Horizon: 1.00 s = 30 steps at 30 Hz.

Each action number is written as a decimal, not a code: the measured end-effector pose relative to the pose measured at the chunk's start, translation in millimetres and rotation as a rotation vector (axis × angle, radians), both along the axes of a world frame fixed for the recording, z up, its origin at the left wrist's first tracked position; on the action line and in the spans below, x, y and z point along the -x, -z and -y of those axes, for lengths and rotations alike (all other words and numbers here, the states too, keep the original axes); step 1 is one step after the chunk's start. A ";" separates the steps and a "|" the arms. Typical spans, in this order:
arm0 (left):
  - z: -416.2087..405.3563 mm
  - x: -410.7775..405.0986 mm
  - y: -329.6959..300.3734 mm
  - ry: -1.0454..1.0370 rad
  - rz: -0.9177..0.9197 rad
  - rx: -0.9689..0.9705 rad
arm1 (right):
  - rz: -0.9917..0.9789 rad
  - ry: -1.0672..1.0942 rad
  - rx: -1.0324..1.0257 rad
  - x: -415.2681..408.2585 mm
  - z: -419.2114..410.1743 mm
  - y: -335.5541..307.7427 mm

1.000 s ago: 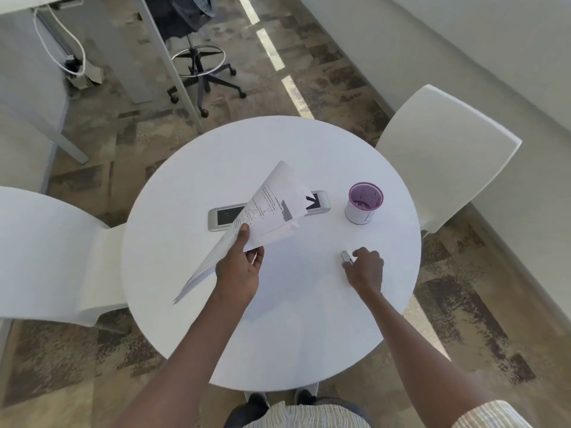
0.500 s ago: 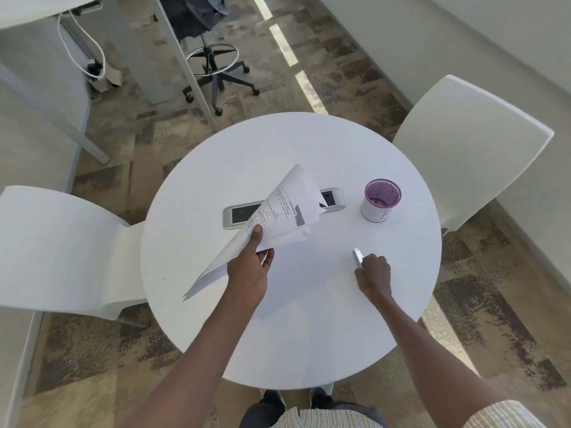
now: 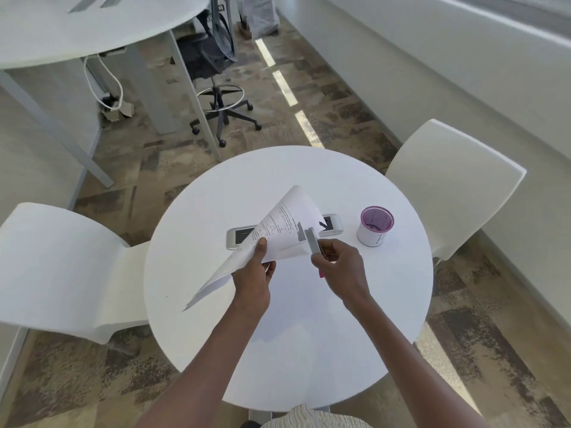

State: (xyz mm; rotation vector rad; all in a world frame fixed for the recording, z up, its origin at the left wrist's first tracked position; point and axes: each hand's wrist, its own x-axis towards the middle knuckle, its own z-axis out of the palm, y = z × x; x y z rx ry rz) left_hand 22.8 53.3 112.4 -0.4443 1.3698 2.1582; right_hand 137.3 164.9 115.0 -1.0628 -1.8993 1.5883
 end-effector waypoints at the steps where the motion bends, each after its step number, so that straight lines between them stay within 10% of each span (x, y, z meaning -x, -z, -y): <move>1: -0.2 -1.3 -2.3 0.008 -0.008 -0.017 | -0.022 -0.020 -0.022 1.9 3.5 -6.7; 30: -12.4 -3.7 -40.3 0.007 -0.024 -0.365 | -0.155 -0.171 -0.297 27.9 27.8 -36.9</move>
